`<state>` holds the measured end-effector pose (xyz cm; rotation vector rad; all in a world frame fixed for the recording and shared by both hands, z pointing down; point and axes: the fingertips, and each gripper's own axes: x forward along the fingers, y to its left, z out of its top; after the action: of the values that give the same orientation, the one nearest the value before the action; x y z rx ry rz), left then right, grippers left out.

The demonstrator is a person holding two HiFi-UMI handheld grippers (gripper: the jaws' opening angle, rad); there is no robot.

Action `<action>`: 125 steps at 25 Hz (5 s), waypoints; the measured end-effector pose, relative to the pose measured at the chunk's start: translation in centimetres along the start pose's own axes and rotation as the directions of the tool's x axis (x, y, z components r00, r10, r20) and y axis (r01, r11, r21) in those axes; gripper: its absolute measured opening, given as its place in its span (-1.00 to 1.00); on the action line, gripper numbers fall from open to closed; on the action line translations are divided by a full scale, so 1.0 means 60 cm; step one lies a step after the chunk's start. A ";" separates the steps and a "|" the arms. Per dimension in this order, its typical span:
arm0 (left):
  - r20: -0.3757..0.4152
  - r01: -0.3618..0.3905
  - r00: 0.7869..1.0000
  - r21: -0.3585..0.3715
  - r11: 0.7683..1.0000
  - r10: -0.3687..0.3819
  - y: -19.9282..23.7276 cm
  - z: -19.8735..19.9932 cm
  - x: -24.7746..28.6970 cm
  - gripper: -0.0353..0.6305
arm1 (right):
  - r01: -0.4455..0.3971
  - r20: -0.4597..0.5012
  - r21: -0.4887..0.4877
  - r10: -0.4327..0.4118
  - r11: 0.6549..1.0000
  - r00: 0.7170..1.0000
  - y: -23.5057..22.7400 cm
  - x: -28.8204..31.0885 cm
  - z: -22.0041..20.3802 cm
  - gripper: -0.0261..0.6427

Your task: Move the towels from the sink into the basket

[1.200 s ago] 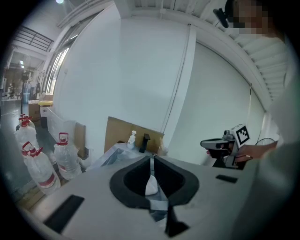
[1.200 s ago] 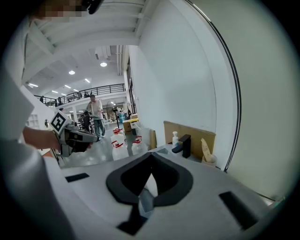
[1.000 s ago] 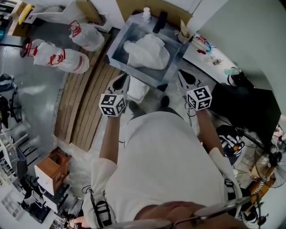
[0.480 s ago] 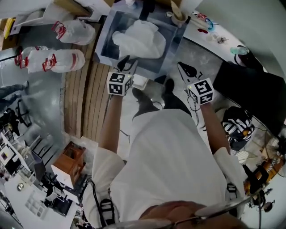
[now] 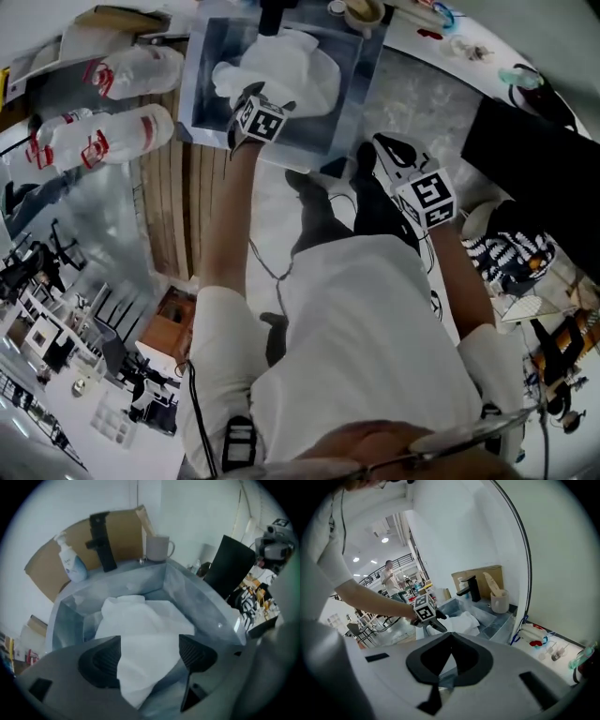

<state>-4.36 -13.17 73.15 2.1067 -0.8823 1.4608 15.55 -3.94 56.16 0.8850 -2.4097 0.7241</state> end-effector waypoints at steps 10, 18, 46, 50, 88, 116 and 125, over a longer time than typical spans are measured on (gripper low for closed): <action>-0.208 0.005 0.978 0.002 1.000 -0.005 0.026 -0.055 0.153 0.26 | -0.021 -0.029 0.063 0.022 0.998 0.999 -0.048 0.018 -0.061 -0.93; -0.158 -0.062 0.986 -0.004 0.998 0.060 0.044 -0.042 0.162 -0.45 | -0.011 -0.054 0.089 0.016 0.996 0.998 -0.066 0.008 -0.100 -0.93; 0.461 -0.038 0.850 -0.428 0.903 0.254 -0.059 -0.051 -0.422 -0.63 | -0.040 0.053 -0.174 0.050 0.984 0.997 0.139 -0.049 0.085 -0.93; 0.515 -0.026 0.794 -0.502 0.864 0.323 -0.063 -0.089 -0.508 -0.63 | -0.042 0.076 -0.205 0.059 0.978 0.995 0.164 -0.048 0.113 -0.93; 0.377 0.017 0.895 -0.560 0.828 0.237 -0.118 -0.517 -0.247 -0.63 | -0.220 -0.242 -0.227 0.164 0.949 0.956 0.419 0.209 -0.147 -0.93; 0.195 0.152 0.980 -0.557 0.816 -0.049 -0.148 -0.747 0.366 -0.17 | -0.142 -0.362 0.012 0.136 0.990 0.922 0.364 0.501 -0.545 -0.93; 0.236 0.132 0.972 -0.551 0.824 0.002 -0.146 -0.702 0.193 -0.25 | -0.187 -0.333 -0.096 0.145 0.978 0.932 0.390 0.454 -0.423 -0.93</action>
<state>-23.29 17.78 99.02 1.8342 -1.1456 0.7860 -13.02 14.90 83.74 0.4706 -2.2201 0.7082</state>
